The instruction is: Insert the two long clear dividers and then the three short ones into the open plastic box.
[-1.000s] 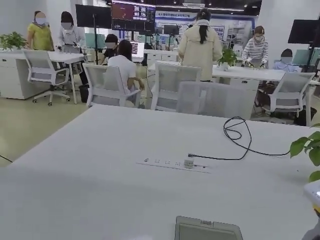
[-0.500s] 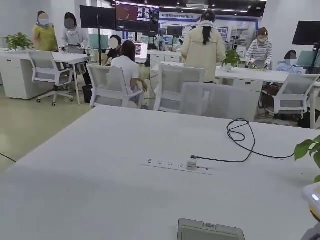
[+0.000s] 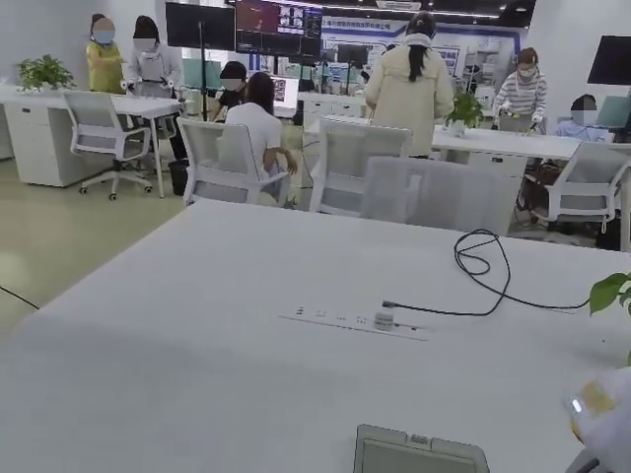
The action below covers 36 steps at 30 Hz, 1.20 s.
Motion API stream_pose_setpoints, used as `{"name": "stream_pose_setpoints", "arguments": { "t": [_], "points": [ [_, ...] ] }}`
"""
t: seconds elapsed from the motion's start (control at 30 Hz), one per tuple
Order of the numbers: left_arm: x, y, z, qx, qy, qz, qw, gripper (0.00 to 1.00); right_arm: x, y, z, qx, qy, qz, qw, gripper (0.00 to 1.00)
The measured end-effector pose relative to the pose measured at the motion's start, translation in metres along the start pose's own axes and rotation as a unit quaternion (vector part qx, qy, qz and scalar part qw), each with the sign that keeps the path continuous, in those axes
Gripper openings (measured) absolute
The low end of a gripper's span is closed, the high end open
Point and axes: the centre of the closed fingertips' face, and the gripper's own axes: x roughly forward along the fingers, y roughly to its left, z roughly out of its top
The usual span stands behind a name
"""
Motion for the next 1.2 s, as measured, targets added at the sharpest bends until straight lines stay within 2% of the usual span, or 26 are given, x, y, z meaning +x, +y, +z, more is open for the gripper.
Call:
{"name": "stream_pose_setpoints", "arguments": {
  "t": [0.33, 0.9, 1.2],
  "points": [
    [-0.002, 0.0, -0.006, -0.01, -0.001, 0.001, 0.9999, 0.93, 0.022, -0.004, -0.007, -0.005, 0.019, -0.001, 0.9998, 0.03],
    [-0.001, -0.001, -0.007, -0.018, -0.003, 0.001, 0.9998, 0.92, 0.034, -0.008, -0.013, -0.017, 0.043, 0.006, 0.9989, 0.03],
    [-0.001, 0.0, -0.006, -0.019, -0.005, 0.003, 0.9998, 0.91, 0.037, -0.008, -0.015, -0.004, 0.036, 0.015, 0.9992, 0.03]
  ]
}}
